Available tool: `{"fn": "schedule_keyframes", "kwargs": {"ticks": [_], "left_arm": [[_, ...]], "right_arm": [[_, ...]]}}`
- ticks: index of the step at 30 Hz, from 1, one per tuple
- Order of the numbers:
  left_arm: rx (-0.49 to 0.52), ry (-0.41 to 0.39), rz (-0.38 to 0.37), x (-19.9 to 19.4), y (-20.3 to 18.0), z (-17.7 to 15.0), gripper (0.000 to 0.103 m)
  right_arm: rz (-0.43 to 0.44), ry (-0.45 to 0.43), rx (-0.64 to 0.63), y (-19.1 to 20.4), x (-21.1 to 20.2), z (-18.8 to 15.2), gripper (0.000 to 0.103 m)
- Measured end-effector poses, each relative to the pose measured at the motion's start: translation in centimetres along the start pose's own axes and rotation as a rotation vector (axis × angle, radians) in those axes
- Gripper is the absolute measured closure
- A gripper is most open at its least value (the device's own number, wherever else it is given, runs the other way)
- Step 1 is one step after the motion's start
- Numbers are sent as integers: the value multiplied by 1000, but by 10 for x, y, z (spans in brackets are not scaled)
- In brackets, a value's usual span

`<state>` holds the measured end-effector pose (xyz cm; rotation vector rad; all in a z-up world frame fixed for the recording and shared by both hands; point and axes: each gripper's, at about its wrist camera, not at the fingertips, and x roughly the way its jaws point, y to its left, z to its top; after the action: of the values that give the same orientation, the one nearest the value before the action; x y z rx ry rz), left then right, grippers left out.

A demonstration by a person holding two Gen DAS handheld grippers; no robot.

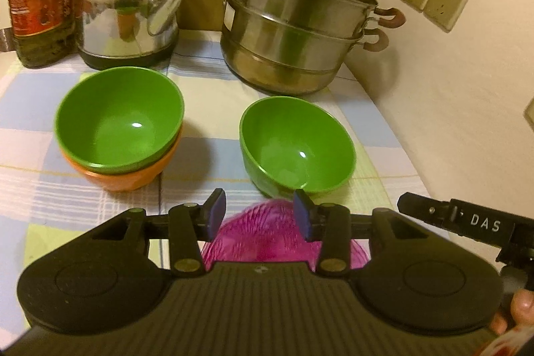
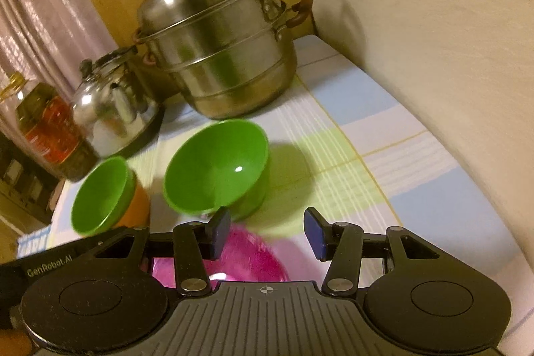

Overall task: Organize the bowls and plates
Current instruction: 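Move the left gripper to the other green bowl and grip its rim, then lift the green bowl with the left gripper and lower it onto the nested bowls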

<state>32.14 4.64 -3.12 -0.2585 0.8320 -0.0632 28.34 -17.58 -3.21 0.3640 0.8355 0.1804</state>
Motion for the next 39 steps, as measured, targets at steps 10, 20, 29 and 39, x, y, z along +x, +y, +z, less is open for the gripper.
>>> {"fn": "schedule_keyframes", "kwargs": {"ticks": [10,20,29,39], "left_arm": [[12,-11,-15,51,2,21,64],[-17,26,-18,88,8,29,76],[-1,29,-7,94,8,27,87],[-5,29,2,93,7,28,88]], "right_arm": [[32,-25,-18,-5,55,17,53],[16,4,-17,-3,91,26,55],[30,42,18,-6,106,27,78],[3,45,-7,1,109,26,88]]}}
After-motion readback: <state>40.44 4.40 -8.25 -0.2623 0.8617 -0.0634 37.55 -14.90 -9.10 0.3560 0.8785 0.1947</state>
